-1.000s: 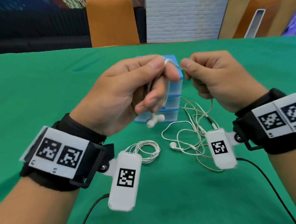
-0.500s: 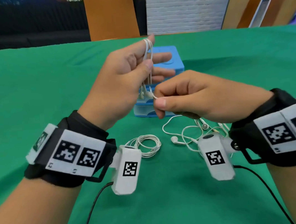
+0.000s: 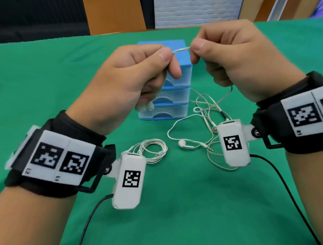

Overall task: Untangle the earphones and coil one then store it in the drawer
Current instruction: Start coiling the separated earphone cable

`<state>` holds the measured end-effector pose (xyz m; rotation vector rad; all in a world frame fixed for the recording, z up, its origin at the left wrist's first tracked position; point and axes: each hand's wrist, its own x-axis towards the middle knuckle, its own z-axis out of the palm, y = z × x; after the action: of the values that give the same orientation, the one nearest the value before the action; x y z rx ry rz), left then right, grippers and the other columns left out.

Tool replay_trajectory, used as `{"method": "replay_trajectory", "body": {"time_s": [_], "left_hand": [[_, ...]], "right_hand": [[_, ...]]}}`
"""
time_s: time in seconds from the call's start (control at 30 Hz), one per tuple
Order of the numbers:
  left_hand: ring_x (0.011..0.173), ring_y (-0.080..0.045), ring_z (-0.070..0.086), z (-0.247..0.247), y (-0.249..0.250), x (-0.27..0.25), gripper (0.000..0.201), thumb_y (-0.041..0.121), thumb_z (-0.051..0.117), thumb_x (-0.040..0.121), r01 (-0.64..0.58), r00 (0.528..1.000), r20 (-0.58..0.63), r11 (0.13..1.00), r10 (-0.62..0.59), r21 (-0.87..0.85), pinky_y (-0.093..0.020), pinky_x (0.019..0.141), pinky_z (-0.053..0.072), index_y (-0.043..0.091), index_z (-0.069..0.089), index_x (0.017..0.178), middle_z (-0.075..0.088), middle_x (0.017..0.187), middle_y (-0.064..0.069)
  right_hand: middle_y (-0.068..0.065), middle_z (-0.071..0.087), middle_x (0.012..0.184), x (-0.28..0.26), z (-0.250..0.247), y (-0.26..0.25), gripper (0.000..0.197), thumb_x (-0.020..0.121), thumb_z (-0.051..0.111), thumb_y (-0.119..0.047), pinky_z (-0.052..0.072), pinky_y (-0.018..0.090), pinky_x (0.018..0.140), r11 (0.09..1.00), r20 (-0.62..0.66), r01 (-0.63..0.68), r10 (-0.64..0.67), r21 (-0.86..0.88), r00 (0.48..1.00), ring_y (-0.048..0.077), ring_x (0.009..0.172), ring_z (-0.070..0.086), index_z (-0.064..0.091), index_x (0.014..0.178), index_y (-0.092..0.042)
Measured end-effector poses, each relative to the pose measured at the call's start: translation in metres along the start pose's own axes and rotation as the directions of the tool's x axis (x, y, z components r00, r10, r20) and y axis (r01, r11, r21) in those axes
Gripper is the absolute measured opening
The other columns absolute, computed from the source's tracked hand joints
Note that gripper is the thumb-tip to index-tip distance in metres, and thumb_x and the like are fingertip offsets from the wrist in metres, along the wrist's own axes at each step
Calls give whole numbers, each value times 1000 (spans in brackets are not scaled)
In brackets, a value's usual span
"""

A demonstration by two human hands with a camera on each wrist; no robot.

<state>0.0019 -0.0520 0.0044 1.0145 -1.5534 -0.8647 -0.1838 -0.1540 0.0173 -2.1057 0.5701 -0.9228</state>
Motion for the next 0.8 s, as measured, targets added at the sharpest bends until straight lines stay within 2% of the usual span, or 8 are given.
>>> {"method": "replay_trajectory", "body": {"time_s": [0.17,0.27,0.33,0.43,0.53,0.67,0.73,0.8], "left_hand": [[34,-15,45,1,6,-1,38,22,40,106,-38,996,-88,991,27,-127,-22,40,32,8,64,81,40,41,5],[39,-9,48,-3,6,0,35,22,37,107,-55,992,-124,973,27,-226,-18,39,34,7,68,98,56,52,5],[50,-4,58,-6,6,2,31,18,36,108,-69,990,-142,953,28,-296,-16,44,39,3,62,118,71,73,3],[89,-11,73,-9,2,4,32,7,38,106,-115,975,-217,931,40,-346,-17,72,54,-2,48,135,76,107,-9],[109,-14,70,-6,-4,4,40,3,40,106,-96,969,-237,990,69,-104,-21,85,54,0,38,146,72,119,-8],[86,0,72,0,-10,2,27,0,40,106,-44,993,-100,978,65,205,-12,82,50,-6,53,129,73,96,6],[67,-9,68,1,-8,2,24,4,40,106,-36,999,-21,964,43,264,-14,70,49,-5,63,106,72,83,-6],[54,-19,53,3,-4,1,27,10,40,108,-37,999,19,961,33,273,-20,54,41,-3,63,103,64,71,-9]], "right_hand": [[8,28,53,-3,1,7,30,105,50,-20,16,31,43,995,141,-30,43,-91,989,18,46,20,60,81,-5],[-5,32,50,-6,6,6,32,105,48,-20,21,26,42,990,270,-51,84,-128,959,14,45,23,60,82,-3],[-10,35,48,-7,10,4,31,105,48,-19,26,18,43,987,327,-39,88,-153,941,6,43,28,62,84,-1],[-13,38,47,-11,17,-2,30,104,49,-20,27,11,44,976,428,-5,101,-220,898,4,42,32,67,87,-4],[-14,37,46,-14,18,-12,29,104,51,-21,28,10,45,978,503,21,89,-209,860,5,43,33,71,87,-7],[-20,45,45,-15,5,-24,26,101,51,-4,34,4,49,988,439,116,-62,-98,896,-3,44,45,67,85,8],[-21,50,47,-14,-2,-28,23,101,46,4,35,2,51,985,359,165,-139,-44,923,-4,45,48,64,88,11],[-19,49,47,-10,-7,-25,23,101,50,-1,34,4,50,972,223,191,-158,-138,962,-2,45,46,65,86,7]]}}
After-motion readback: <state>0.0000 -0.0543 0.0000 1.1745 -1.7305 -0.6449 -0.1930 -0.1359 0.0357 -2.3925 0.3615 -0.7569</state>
